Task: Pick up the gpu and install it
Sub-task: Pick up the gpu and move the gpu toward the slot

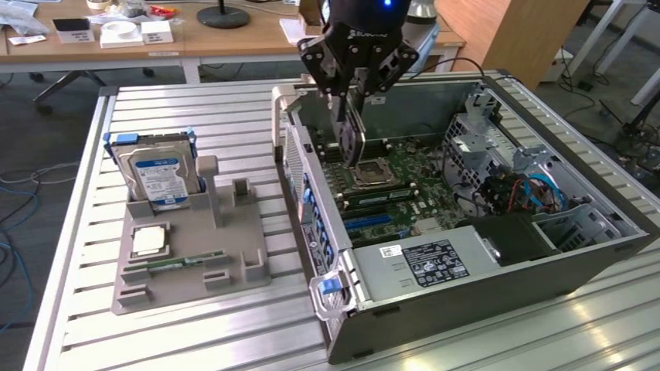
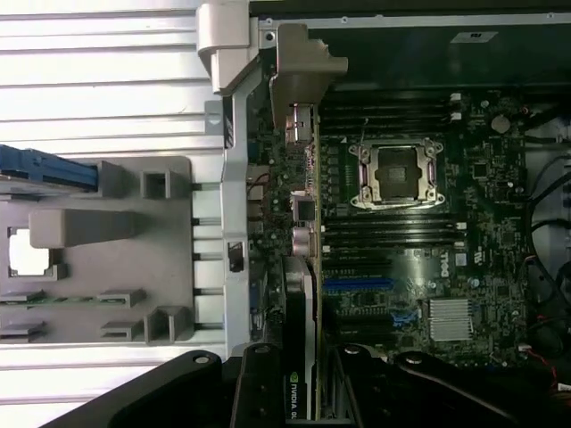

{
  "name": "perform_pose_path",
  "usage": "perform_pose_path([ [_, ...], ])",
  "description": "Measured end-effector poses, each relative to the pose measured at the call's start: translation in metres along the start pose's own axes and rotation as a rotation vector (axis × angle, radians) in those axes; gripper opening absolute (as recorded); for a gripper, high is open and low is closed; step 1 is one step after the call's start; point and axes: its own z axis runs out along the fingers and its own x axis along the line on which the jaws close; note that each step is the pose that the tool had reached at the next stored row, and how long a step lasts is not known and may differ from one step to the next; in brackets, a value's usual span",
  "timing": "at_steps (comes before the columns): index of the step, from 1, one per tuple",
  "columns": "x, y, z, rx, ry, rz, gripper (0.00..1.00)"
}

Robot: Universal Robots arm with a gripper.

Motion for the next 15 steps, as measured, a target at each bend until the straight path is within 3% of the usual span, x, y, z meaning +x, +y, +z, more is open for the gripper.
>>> perform_pose_path([
  [15, -0.047, 0.0027, -0.0002, -0.0041, 0.0004, 0.0, 0.27],
])
